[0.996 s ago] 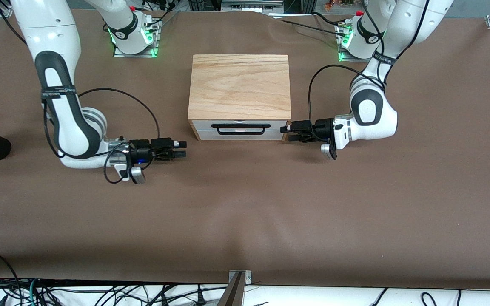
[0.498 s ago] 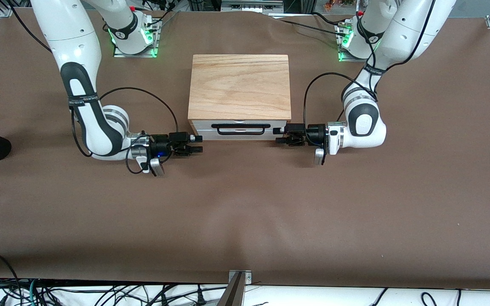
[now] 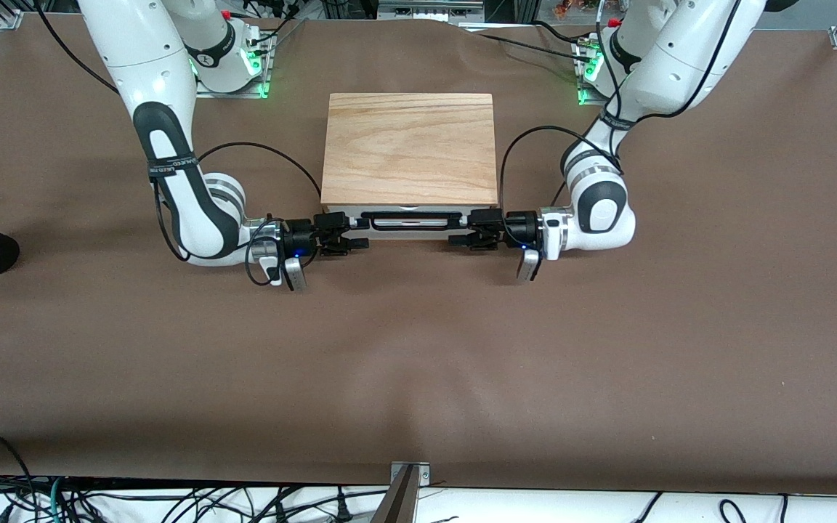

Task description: Pull top drawer with both arms simultaneously

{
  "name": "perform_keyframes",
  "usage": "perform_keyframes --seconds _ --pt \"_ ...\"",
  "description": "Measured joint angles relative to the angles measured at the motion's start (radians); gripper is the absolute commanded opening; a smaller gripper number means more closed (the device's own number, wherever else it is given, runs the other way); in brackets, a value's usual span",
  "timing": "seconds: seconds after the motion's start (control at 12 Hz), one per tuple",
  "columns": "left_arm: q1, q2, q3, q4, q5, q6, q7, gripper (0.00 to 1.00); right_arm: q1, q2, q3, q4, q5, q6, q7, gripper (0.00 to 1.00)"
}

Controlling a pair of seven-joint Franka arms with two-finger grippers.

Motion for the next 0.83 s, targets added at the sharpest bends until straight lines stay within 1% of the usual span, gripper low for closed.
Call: perform_keyframes --seconds 0.17,0.33,0.42,0.5,0.58,0.66,0.83 --pt "-0.005 0.003 -0.002 0.001 -0.003 -0.001 0.046 0.56 0.006 0.0 0.008 -0.004 0.006 0.0 -0.013 1.0" --pt "-0.004 0.007 0.0 0.001 -0.003 -0.008 0.066 0.59 0.015 0.0 0.012 -0.006 0.018 -0.001 -0.03 0.97" --pt "-0.004 0.011 0.0 0.0 -0.003 -0.013 0.072 0.59 0.021 0.0 0.012 -0.007 0.024 -0.001 -0.04 0.94" --pt "-0.004 0.015 0.0 -0.002 -0.003 -0.017 0.078 0.58 0.027 0.001 0.012 -0.009 0.026 -0.001 -0.05 0.87" --pt "-0.004 0.02 0.0 -0.007 -0.003 -0.019 0.093 0.56 0.029 0.002 0.012 -0.01 0.027 -0.001 -0.056 0.83" --pt "-0.004 0.025 0.0 -0.014 -0.003 -0.022 0.114 0.47 0.029 0.003 0.012 -0.01 0.028 -0.001 -0.06 0.76" --pt "-0.002 0.028 0.001 -0.018 -0.004 -0.032 0.127 0.43 0.029 0.005 0.012 -0.011 0.03 -0.001 -0.062 0.7"
